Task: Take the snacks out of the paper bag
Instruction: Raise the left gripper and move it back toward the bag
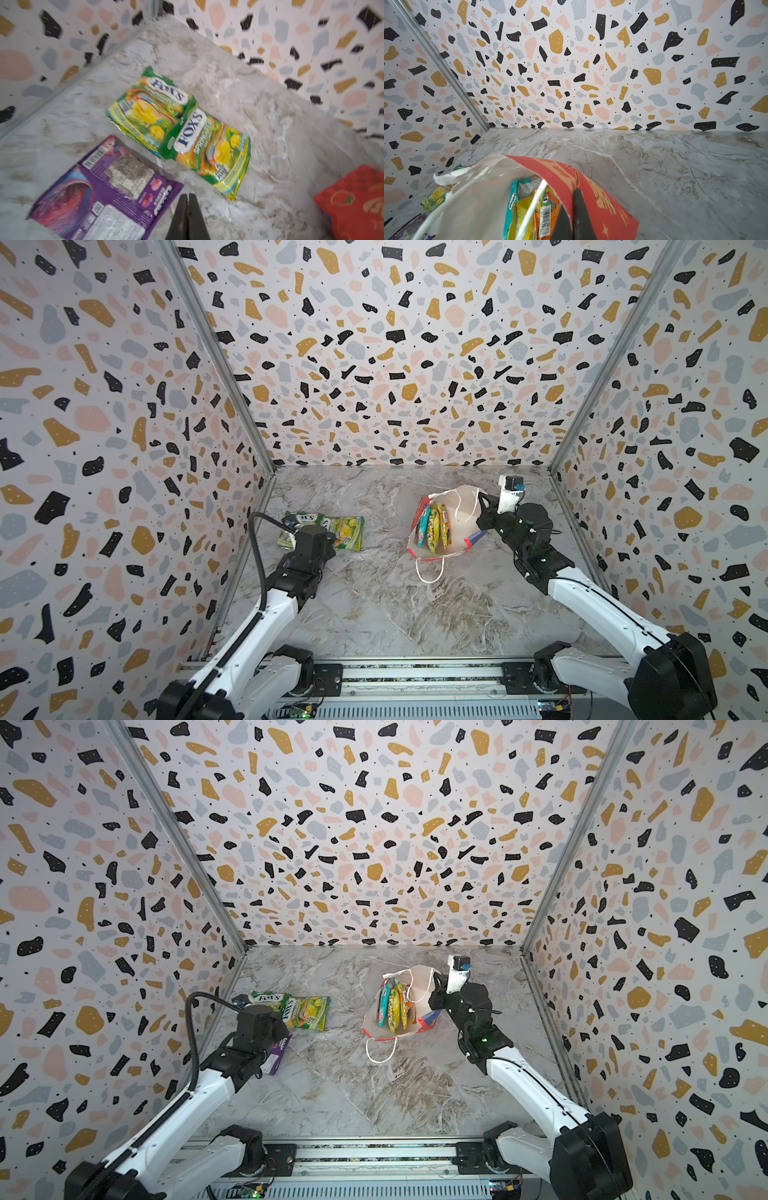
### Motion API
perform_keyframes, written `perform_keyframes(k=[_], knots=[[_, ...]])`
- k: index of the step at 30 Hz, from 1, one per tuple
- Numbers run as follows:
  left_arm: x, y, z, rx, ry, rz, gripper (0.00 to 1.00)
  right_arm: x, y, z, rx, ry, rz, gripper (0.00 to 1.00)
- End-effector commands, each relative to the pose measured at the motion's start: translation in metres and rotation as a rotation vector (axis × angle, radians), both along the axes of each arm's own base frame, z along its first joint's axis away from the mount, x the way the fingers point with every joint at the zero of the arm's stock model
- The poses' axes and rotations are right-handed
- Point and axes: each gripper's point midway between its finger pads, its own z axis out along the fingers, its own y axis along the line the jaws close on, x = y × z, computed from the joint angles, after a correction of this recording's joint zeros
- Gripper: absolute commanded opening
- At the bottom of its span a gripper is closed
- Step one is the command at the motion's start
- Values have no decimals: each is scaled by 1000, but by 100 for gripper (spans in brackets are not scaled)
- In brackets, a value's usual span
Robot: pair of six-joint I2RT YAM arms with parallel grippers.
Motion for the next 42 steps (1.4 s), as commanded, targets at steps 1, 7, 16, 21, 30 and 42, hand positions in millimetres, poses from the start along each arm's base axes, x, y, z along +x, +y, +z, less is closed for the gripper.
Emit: perform_keyframes(k=[1,7,16,21,30,42], knots=[[-31,-16,-62,40,251,-106,0,-1,-6,6,9,-21,-23,0],[-39,-3,-98,141,355,-96,0,1,-3,1,7,-8,-12,0],[-21,19,-109,256,382,-28,0,1,3,1,6,-5,13,0],[-18,33,-111,239,370,13,0,-1,5,2,7,-3,21,0],[6,14,-59,178,223,-57,0,-3,12,9,-13,7,56,0],[13,-101,112,159,-207,-535,7,-36,48,-2,-180,14,223,0]])
